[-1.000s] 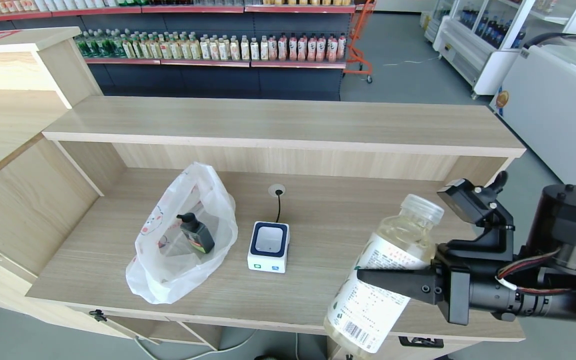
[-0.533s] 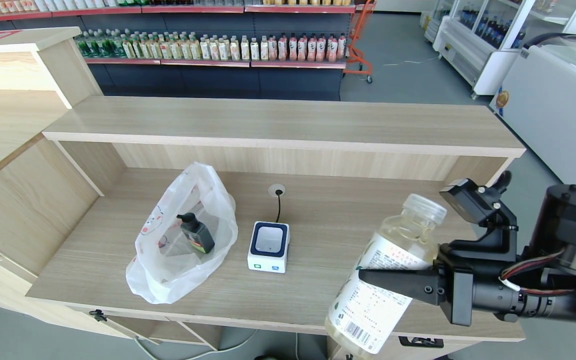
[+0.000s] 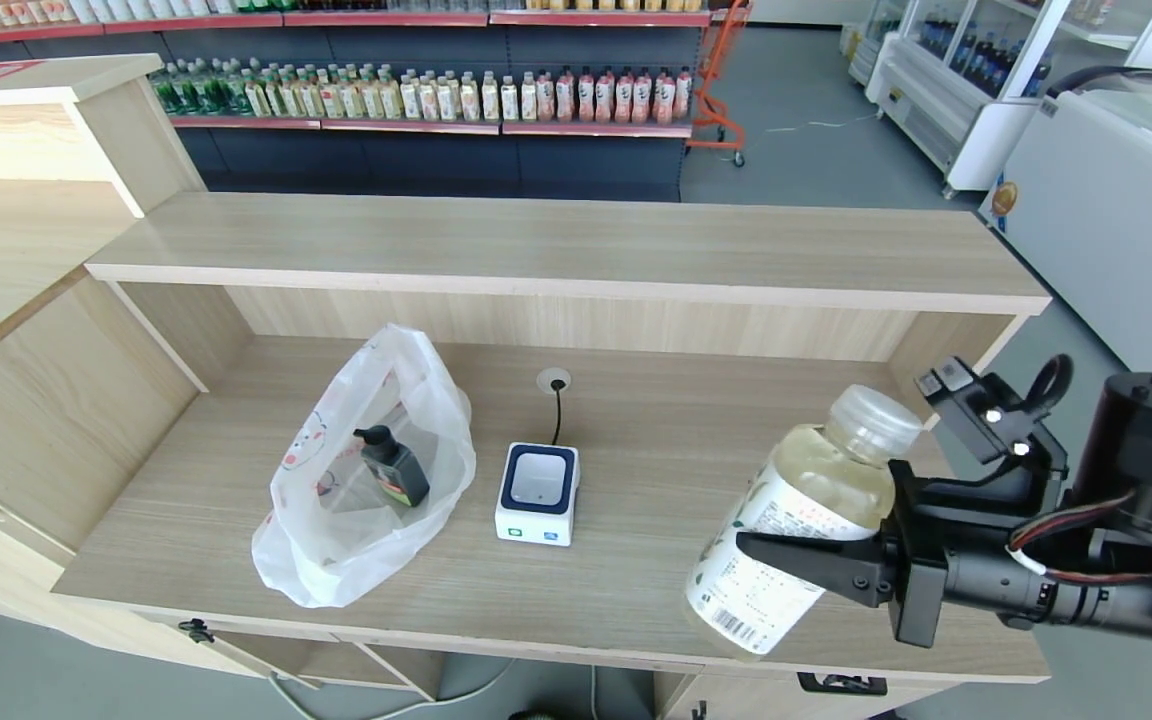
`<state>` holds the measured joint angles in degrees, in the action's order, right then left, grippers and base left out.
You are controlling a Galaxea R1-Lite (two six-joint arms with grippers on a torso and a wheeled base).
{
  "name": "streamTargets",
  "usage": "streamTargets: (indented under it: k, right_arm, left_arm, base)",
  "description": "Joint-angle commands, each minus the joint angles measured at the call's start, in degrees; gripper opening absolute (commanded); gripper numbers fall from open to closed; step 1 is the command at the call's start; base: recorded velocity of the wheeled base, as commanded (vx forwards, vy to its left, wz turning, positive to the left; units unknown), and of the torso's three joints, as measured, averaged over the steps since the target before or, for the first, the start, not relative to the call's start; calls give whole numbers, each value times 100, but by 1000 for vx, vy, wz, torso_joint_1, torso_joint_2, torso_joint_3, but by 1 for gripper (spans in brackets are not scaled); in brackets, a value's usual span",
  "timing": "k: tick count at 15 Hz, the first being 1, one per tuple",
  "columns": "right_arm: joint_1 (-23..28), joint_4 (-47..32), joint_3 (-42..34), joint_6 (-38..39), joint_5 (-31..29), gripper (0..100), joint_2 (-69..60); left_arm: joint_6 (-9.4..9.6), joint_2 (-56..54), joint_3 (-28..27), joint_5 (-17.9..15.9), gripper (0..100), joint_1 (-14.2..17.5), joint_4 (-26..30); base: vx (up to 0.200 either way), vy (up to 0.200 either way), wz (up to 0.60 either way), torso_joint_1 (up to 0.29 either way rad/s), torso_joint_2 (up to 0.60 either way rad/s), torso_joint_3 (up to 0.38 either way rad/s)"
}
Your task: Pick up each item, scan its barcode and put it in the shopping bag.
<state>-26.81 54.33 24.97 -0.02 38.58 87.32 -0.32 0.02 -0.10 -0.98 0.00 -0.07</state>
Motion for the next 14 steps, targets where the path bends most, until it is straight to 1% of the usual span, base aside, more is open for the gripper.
streamTargets:
  k: [1, 2, 3, 4, 5, 7, 8, 9, 10, 12, 14]
  right_arm:
    - [949, 51, -115, -2107, -360, 0, 285]
    - [1327, 77, -106, -2986, -343, 0, 329]
    - [1547, 148, -115, -3583, -308, 0, 347]
    - [1608, 244, -185, -3803, -308, 0, 321]
    - [1608, 306, -238, -3847, -325, 0, 329]
    - [1670, 1053, -220, -4515, -343, 0, 655]
    - [1740, 1431, -229, -4673, -316, 0, 804]
    - [1740, 1431, -229, -4673, -316, 0, 804]
    - [1767, 2240, -282, -4717, -272, 0, 1208]
    - [1775, 2837, -282, -4700, -105, 0, 1560]
    - [1775, 2951, -273, -4673, -61, 0, 1648]
  left_arm:
    - [-3, -2, 1, 1, 100, 0, -1]
    - [-3, -2, 1, 1, 100, 0, -1]
    - [-3, -2, 1, 1, 100, 0, -1]
    - [-3, -2, 1, 1, 100, 0, -1]
    - [-3, -2, 1, 1, 100, 0, -1]
    - [-3, -2, 1, 1, 100, 0, -1]
    - [-3, -2, 1, 1, 100, 0, -1]
    - [-3, -2, 1, 1, 100, 0, -1]
    - [-3, -2, 1, 1, 100, 0, -1]
    - [-3, -2, 1, 1, 100, 0, -1]
    - [-3, -2, 1, 1, 100, 0, -1]
  base:
    - [0, 0, 0, 0, 0, 0]
    - [0, 0, 0, 0, 0, 0]
    - [0, 0, 0, 0, 0, 0]
    - [0, 0, 0, 0, 0, 0]
    - [0, 0, 0, 0, 0, 0]
    - [0, 0, 0, 0, 0, 0]
    - [0, 0, 0, 0, 0, 0]
    - [0, 0, 0, 0, 0, 0]
    - [0, 0, 0, 0, 0, 0]
    - [0, 0, 0, 0, 0, 0]
    - [0, 0, 0, 0, 0, 0]
